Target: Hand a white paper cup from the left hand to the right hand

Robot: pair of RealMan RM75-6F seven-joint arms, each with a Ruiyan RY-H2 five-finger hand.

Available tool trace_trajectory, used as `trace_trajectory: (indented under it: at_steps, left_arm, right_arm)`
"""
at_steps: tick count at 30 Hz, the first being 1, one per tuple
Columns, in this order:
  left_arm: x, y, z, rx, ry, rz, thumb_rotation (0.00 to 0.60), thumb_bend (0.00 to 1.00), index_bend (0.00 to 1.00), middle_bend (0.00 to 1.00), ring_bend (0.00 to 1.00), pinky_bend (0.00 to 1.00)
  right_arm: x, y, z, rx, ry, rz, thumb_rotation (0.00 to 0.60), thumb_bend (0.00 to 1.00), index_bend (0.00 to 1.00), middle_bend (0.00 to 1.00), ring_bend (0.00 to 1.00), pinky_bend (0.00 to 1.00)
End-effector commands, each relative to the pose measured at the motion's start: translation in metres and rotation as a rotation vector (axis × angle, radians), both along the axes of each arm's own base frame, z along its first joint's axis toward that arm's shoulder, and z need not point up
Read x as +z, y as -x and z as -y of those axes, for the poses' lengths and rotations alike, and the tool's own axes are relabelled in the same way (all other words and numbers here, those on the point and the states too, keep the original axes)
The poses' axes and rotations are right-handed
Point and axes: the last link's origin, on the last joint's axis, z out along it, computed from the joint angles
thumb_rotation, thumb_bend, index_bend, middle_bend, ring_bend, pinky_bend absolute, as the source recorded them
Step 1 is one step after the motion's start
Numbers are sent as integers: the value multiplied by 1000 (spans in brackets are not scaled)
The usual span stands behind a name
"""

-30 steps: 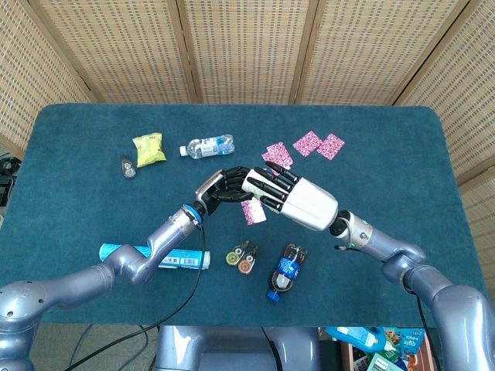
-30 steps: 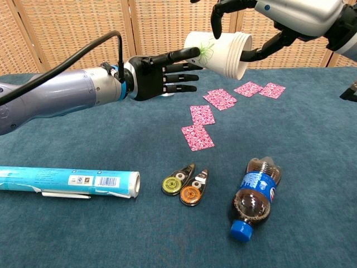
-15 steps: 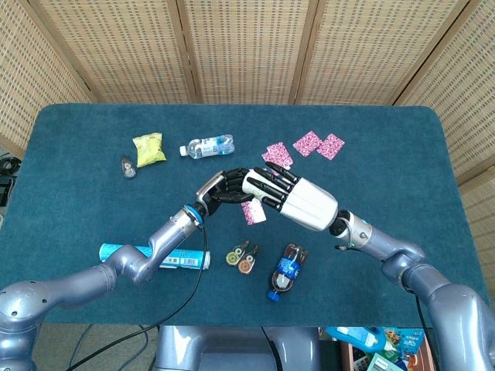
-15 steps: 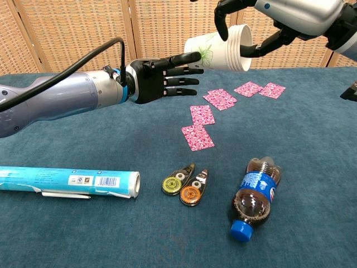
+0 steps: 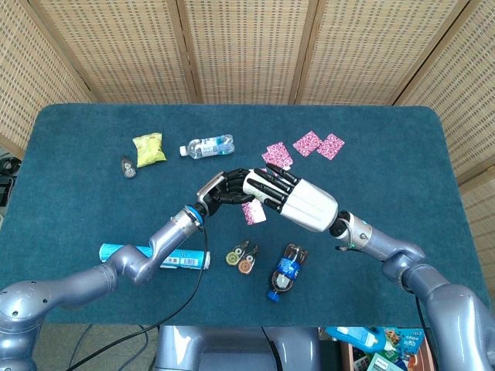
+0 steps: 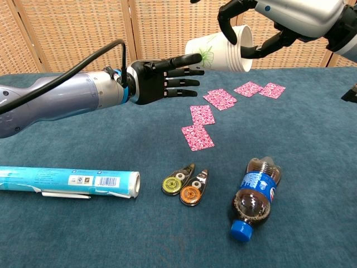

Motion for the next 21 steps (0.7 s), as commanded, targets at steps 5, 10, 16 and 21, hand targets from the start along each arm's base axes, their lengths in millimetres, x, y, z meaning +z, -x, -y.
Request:
trace_trajectory:
  at_steps: [5,10,16,21]
  left_arm:
    - [-2,-1,1,-8,4,-10,600,188,495,493,466,452]
    - [-1,-1,2,-19,-2,-20,600,189,495,493,466,452]
    - [-1,-1,3,-27,-4,-26,600,188,495,493,466,452]
    - [2,0,1,-27,-13,-29,600,189,495,492,466,452]
  right_arm:
    - [-2,1,1,5,13,-21,600,624,686,243,171,273]
    - [0,2,2,-2,25,-34,600,721,686,226,171,273]
    - [2,4,3,7,60,-67,600,730,715,218,171,273]
    - [6,7,2,12,72,-69,600,732,726,219,171,273]
